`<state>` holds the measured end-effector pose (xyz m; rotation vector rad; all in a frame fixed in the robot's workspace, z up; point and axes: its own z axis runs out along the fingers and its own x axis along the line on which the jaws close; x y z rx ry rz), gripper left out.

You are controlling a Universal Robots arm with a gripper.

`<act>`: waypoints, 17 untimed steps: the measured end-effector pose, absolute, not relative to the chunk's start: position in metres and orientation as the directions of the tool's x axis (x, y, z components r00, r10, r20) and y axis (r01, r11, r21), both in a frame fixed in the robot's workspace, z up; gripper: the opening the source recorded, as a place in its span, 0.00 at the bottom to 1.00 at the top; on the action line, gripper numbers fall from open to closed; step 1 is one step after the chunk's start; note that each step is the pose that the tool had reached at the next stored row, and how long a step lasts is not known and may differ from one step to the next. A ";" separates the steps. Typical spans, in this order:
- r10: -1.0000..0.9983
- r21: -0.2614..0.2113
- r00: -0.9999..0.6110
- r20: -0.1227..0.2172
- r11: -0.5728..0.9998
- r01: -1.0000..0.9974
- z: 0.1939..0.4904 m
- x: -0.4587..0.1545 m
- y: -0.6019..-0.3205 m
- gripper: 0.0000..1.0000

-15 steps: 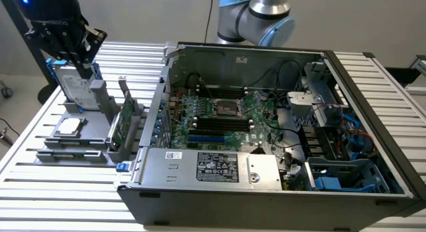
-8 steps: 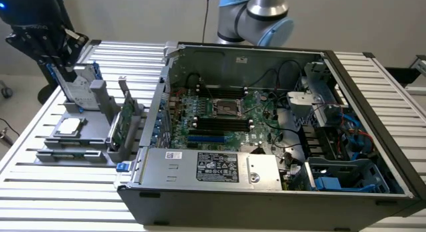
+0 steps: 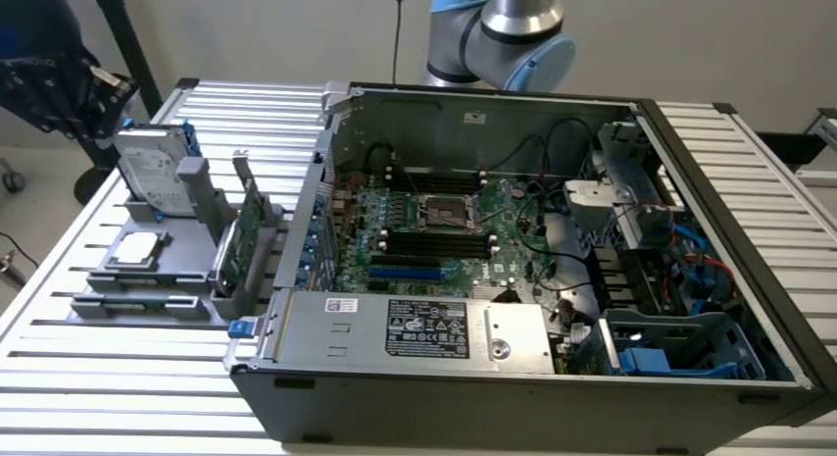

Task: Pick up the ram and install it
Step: 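Reach for the ram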

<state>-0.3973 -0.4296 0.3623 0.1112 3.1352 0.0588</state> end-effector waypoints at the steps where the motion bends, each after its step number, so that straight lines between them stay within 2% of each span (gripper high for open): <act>1: 0.071 0.037 -0.997 0.003 0.997 0.071 0.362 -0.398 -0.431 0.11; 4: 0.066 0.036 -0.998 0.013 0.997 0.067 0.360 -0.398 -0.437 0.11; 17: 0.009 0.036 -1.000 0.013 0.999 0.010 0.356 -0.397 -0.453 0.11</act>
